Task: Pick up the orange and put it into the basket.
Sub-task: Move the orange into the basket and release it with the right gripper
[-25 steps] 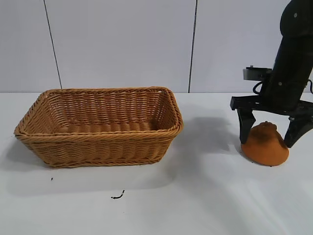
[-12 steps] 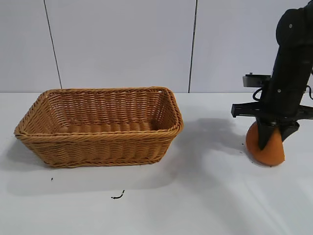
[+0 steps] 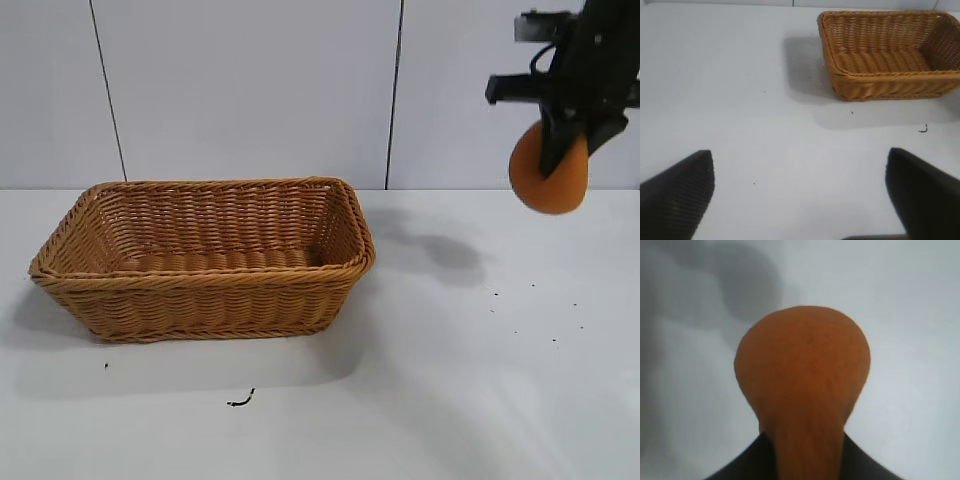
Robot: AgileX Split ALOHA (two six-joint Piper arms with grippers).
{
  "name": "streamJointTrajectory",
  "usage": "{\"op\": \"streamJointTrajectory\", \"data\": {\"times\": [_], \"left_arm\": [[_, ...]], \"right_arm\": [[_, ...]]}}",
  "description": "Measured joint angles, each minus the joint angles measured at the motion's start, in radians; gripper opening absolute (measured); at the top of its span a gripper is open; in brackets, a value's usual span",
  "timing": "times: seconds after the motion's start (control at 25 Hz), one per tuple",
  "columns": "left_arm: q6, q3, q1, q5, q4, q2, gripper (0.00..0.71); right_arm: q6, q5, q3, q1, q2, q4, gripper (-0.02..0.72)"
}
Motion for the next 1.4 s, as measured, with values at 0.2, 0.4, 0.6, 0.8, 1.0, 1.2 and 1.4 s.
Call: {"op": "streamJointTrajectory", "data": {"times": [0.2, 0.4, 0.6, 0.8, 1.0, 1.2, 1.4], "left_arm": [[0.000, 0.000, 0.000, 0.000, 0.000, 0.000, 0.666], [0.000, 0.000, 0.000, 0.000, 0.000, 0.000, 0.666], [0.000, 0.000, 0.000, 0.000, 0.000, 0.000, 0.666], [0.000, 0.000, 0.000, 0.000, 0.000, 0.000, 0.666], [0.000, 0.000, 0.000, 0.000, 0.000, 0.000, 0.666], [0.000, 0.000, 0.000, 0.000, 0.000, 0.000, 0.666], [0.000, 0.000, 0.000, 0.000, 0.000, 0.000, 0.666]], "right_arm": [[0.000, 0.001, -0.006, 0.065, 0.001, 0.006, 0.064], [0.000, -0.044, -0.006, 0.196, 0.001, 0.007, 0.064], [0.003, -0.122, -0.007, 0.336, 0.002, 0.008, 0.064], [0.014, -0.194, -0.007, 0.450, 0.027, 0.012, 0.064], [0.023, -0.243, -0.007, 0.520, 0.114, 0.015, 0.064], [0.046, -0.329, -0.007, 0.526, 0.221, -0.001, 0.064], [0.071, -0.366, -0.007, 0.524, 0.285, -0.035, 0.064]]}}
